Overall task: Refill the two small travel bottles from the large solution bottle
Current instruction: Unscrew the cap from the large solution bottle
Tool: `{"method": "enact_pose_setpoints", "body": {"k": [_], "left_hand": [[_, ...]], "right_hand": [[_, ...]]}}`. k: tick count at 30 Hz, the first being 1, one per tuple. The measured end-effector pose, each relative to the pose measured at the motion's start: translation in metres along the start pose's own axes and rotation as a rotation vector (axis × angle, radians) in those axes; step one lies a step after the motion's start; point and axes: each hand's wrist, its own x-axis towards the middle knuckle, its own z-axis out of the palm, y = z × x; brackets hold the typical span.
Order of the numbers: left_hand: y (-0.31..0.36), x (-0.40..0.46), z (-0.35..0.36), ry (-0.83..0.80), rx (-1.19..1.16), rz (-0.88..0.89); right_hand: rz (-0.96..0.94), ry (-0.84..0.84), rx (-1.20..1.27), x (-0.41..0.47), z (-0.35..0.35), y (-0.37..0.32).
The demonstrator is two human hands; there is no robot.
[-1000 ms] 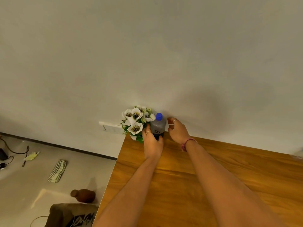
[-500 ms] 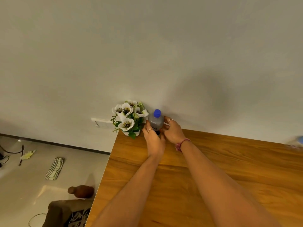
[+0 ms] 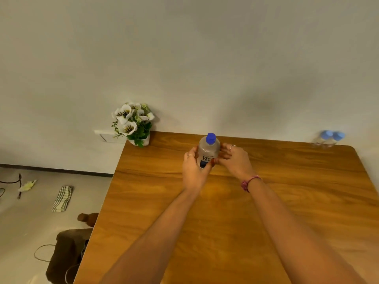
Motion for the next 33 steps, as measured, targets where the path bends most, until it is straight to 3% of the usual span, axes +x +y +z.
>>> {"method": "enact_pose_setpoints", "body": {"k": [13,33], "left_hand": [[0.010,-0.119,0.061,-0.085,0.077,0.027],[0.000,-0.174,0.074,-0.066,0.097,0.003]], "right_hand": [[-0.021,-0.103,0.002,-0.120,-0.093,0.075],[-0.043,-0.116,-0.039,-0.165,-0.094,0.109]]}}
